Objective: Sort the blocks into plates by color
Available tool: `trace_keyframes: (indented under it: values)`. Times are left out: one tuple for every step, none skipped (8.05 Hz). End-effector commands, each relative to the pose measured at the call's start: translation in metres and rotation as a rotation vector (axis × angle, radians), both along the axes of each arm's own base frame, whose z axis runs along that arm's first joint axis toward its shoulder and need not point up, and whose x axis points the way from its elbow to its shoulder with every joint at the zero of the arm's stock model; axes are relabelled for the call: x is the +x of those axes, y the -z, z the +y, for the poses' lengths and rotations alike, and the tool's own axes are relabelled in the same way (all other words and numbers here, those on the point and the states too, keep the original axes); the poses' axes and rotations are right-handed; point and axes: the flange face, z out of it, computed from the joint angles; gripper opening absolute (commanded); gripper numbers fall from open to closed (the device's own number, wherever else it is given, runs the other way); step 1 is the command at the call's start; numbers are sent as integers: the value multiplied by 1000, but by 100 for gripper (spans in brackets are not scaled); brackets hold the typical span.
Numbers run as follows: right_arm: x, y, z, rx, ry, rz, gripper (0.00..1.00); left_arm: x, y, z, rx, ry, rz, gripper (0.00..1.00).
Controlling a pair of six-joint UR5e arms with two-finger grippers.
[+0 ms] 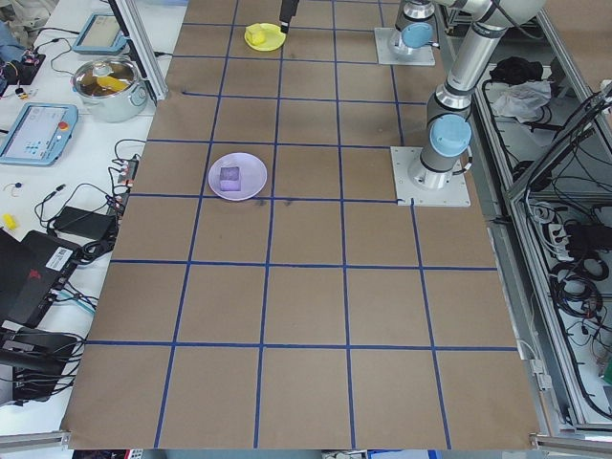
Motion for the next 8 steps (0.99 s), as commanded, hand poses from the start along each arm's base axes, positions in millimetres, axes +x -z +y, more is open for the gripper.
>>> trace_keyframes:
  values:
    - [9,-26,24,-44,-11,-14,100,13,2,9,89,-41,-3,100]
    - [9,-23,24,-38,-12,-14,100,34,3,6,112,-85,-6,100]
    - [9,-17,27,-25,-14,-14,100,59,4,1,135,-119,-8,100]
    - [9,-13,29,-18,-16,-18,100,76,2,-2,134,-156,-5,100]
    - [9,-4,31,1,-24,-16,100,79,1,-1,133,-162,-6,100]
    - [8,-9,37,-8,-26,-14,100,77,2,0,134,-158,-7,100]
    - [8,-6,39,-4,-28,-14,100,76,4,0,137,-156,-6,100]
    - [8,-5,40,-1,-28,-15,100,76,2,2,134,-156,-7,100]
